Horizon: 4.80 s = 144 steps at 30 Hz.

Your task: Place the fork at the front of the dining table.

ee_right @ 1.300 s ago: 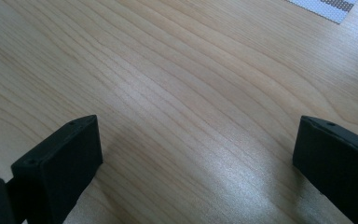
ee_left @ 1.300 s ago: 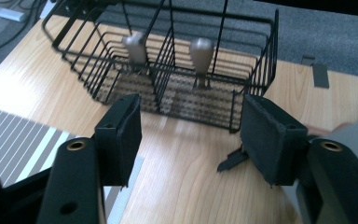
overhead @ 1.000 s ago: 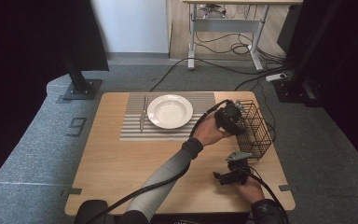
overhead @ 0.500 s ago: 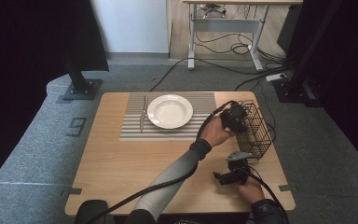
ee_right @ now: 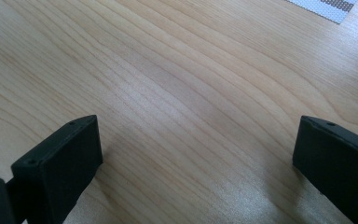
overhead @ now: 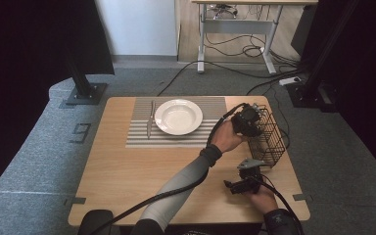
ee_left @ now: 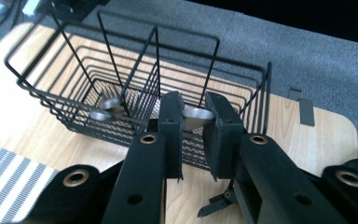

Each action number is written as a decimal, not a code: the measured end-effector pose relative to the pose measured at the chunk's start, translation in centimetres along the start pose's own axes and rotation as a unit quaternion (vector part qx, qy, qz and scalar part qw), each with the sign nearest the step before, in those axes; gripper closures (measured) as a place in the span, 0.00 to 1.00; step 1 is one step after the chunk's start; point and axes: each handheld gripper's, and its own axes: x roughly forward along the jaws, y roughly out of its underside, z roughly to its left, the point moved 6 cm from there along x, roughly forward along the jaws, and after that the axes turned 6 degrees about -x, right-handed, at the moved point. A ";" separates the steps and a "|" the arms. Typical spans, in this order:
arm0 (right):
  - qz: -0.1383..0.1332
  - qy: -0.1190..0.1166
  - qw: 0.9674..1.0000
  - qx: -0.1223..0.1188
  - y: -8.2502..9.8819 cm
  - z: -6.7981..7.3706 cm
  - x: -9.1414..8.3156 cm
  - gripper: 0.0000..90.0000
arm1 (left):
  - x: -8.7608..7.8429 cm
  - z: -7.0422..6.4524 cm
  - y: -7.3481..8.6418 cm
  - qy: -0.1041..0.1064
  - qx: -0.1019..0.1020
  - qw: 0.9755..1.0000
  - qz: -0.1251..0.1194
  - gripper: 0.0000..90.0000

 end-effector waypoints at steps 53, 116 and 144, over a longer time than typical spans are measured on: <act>-0.002 -0.016 1.000 -0.013 -0.1 0.4 -0.3 0.10 | -13.1 2.3 3.8 -0.035 0.023 0.999 -0.009 0.86; -0.126 -0.113 0.976 -0.136 -11.9 3.6 -1.1 0.94 | -13.7 2.3 14.4 -0.023 0.048 0.997 -0.048 0.48; -0.060 0.004 0.995 -0.077 -11.8 -1.4 -0.3 0.94 | -12.6 2.8 29.1 -0.141 -0.059 0.987 -0.049 0.00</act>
